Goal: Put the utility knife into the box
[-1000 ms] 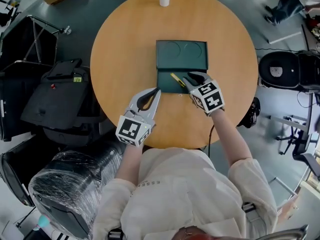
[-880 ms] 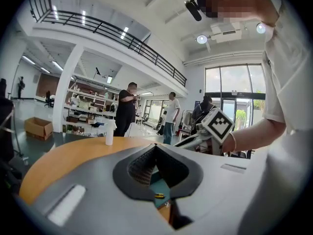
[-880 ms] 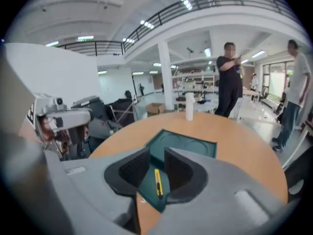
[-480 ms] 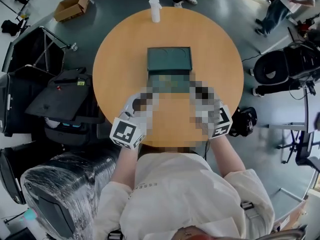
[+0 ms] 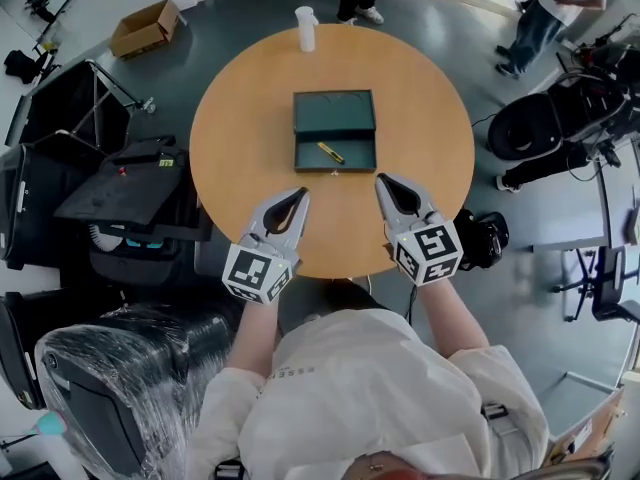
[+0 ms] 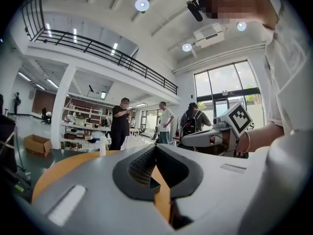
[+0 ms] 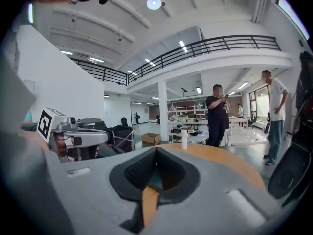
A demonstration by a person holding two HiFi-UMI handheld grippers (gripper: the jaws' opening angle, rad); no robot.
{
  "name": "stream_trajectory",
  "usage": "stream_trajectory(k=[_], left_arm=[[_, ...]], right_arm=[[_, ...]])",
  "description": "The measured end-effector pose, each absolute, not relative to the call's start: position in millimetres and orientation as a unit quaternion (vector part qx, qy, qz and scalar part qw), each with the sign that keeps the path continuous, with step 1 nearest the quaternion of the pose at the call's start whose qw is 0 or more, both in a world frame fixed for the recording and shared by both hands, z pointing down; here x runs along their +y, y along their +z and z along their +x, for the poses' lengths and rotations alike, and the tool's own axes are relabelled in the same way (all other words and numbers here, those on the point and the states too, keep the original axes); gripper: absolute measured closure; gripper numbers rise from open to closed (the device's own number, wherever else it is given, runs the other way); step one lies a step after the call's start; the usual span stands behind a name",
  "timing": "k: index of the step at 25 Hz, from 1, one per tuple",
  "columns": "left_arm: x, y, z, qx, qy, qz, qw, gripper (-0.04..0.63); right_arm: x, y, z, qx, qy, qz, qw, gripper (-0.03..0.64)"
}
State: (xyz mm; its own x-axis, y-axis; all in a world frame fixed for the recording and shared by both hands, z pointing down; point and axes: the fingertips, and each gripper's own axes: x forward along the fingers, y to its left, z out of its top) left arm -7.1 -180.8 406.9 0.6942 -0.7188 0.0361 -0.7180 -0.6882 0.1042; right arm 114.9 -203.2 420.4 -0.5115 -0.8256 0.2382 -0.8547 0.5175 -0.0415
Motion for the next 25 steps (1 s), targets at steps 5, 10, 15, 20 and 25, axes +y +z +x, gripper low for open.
stream_trajectory(k=[5,10,15,20,25], left_arm=[[-122,405,-32,-0.392,-0.004,0.918,0.056,0.586],[-65,414,-53,-0.393,-0.002,0.918,0.062,0.586],[-19,423,-59,-0.383,-0.004,0.921,0.073,0.586],[12,423,-51,-0.367,-0.002,0.927,0.081,0.586],[29,417,-40,-0.372,-0.010,0.925,0.081,0.586]], right_arm=[[-142,428,101,-0.860,0.083,0.494,0.098,0.624],[-80,426,83,-0.864,0.078,0.488,0.099,0.624],[-28,424,71,-0.867,0.076,0.485,0.091,0.624],[3,428,77,-0.860,0.093,0.493,0.093,0.624],[18,436,86,-0.858,0.101,0.493,0.104,0.624]])
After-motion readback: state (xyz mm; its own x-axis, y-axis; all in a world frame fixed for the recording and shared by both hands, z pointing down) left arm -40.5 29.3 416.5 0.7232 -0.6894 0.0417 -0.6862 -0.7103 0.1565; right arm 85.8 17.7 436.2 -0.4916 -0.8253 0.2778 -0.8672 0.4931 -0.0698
